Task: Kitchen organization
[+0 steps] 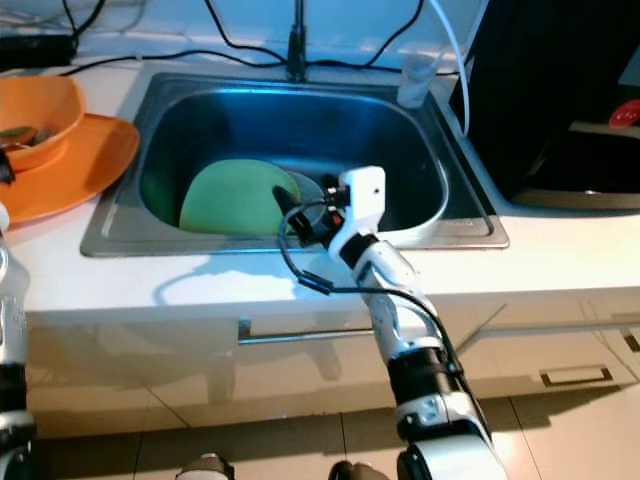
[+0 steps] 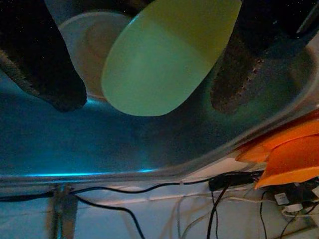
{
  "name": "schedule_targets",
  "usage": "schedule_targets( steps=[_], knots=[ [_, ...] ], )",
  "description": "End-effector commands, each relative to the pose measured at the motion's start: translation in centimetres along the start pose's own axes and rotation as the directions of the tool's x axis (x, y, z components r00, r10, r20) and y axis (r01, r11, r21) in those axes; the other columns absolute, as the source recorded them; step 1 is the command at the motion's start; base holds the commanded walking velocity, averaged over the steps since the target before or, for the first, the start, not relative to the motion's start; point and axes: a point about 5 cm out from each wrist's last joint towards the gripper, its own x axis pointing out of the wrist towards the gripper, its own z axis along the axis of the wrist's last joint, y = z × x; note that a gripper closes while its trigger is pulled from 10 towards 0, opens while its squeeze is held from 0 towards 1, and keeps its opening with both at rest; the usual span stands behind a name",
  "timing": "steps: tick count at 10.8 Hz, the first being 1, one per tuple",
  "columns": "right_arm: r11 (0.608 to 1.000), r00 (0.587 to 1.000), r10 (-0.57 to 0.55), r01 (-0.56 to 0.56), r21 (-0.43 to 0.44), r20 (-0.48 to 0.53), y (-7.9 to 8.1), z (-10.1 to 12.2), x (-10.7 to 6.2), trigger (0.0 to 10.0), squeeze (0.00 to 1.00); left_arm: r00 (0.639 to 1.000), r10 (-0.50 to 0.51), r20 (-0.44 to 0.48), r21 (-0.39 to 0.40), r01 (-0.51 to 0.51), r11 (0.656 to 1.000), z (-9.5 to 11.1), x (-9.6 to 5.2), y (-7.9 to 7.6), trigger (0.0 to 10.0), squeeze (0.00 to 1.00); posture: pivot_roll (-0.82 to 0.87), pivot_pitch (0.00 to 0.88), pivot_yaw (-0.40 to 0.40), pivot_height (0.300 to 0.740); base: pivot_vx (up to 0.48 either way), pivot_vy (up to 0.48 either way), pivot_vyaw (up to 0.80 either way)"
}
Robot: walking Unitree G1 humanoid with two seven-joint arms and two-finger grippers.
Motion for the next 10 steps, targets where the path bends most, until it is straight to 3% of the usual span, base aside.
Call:
schedule_targets(
  steps=[1,4,7,10],
  knots=[
    [1.000,1.000,-0.026,0.026,-0.014,-0.011,-0.5,0.0,-0.5,10.0,1.00,1.000,-0.014,0.003,-0.001,0.014,1.000,0.0,0.4,-0.2,10.0,0.00,0.15,0.152,-0.074,0.740,0.000,0.000,0.00],
    [0.998,0.998,-0.054,0.053,-0.018,-0.011,-0.8,0.3,-0.9,10.0,1.00,1.000,0.000,0.008,-0.020,0.000,1.000,-0.1,1.5,0.2,10.0,0.00,0.15,0.152,-0.064,0.740,0.000,0.000,0.00],
    [0.998,0.998,-0.066,0.065,-0.016,-0.013,-0.8,0.3,-0.9,10.0,1.00,0.998,0.063,0.024,-0.014,-0.063,0.998,0.2,2.5,1.9,10.0,0.00,0.15,0.148,-0.063,0.740,0.000,0.000,0.00],
    [0.998,0.998,-0.067,0.067,-0.013,-0.015,-0.9,0.3,-0.9,10.0,1.00,0.995,0.097,0.009,0.002,-0.097,0.995,-0.3,2.6,3.4,10.0,0.00,0.16,0.150,-0.066,0.740,0.000,0.000,0.00]
  ],
)
